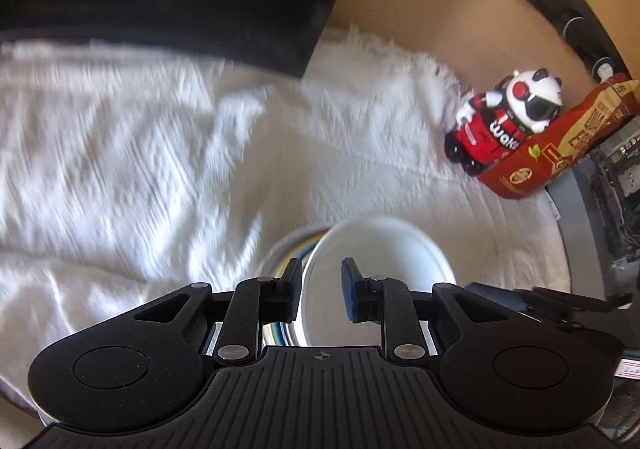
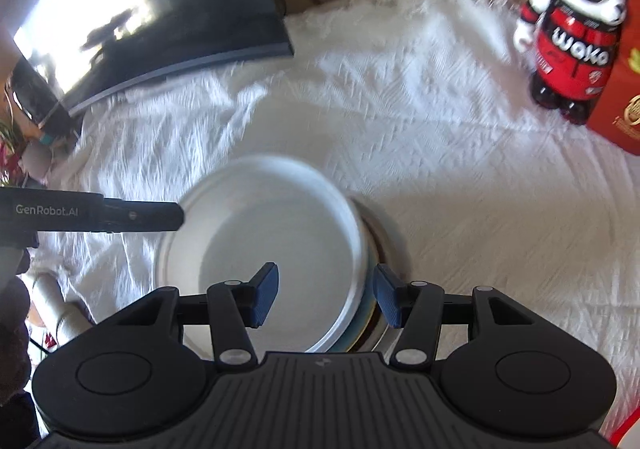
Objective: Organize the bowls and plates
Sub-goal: 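Move both grippers to the clear red-rimmed plastic tray and grasp its rim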
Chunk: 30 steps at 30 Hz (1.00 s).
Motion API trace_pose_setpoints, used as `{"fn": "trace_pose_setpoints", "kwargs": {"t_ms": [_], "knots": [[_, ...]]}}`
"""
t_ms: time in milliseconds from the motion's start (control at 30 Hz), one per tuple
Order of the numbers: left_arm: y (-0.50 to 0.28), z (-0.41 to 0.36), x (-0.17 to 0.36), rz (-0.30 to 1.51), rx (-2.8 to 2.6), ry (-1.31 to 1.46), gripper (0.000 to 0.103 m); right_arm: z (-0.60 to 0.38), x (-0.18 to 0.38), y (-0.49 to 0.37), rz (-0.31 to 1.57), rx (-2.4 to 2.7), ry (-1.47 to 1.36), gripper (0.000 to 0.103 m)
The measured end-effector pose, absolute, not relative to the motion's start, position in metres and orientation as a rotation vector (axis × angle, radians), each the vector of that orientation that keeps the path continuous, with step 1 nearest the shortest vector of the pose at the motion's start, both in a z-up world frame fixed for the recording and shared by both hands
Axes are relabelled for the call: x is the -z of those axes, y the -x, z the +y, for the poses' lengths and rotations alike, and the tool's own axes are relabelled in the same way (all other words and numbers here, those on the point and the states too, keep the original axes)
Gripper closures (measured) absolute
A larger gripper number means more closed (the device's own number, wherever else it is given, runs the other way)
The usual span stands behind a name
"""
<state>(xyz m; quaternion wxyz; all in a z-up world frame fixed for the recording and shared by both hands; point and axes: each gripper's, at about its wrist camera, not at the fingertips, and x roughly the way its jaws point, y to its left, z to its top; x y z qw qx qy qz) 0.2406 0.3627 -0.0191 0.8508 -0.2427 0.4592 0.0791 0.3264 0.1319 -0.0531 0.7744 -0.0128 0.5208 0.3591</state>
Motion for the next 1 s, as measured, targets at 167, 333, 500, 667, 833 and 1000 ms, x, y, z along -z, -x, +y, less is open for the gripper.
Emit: {"fn": "trace_pose_setpoints", "kwargs": {"t_ms": [167, 333, 500, 667, 833, 1000], "knots": [[-0.253, 0.339, -0.012, 0.867, -0.155, 0.452, 0.080, 0.090, 0.036, -0.330, 1.036, -0.709, -0.049, 0.038], [-0.295, 0.267, 0.001, 0.939, 0.060, 0.402, 0.080, 0.021, 0.042, -0.330, 0.965, -0.486, -0.052, 0.034], [-0.337, 0.164, 0.038, 1.073, 0.312, 0.325, 0.080, -0.072, 0.058, -0.320, 0.910, -0.160, 0.021, 0.028], [-0.364, 0.059, 0.070, 1.167, 0.511, 0.213, 0.079, -0.172, 0.077, -0.303, 0.912, 0.153, 0.058, 0.022], [-0.386, -0.024, 0.109, 1.257, 0.598, 0.159, 0.079, -0.231, 0.099, -0.279, 0.942, 0.208, -0.051, 0.018], [-0.393, -0.069, 0.135, 1.253, 0.541, 0.031, 0.078, -0.266, 0.126, -0.275, 0.980, 0.092, -0.296, 0.018]]}}
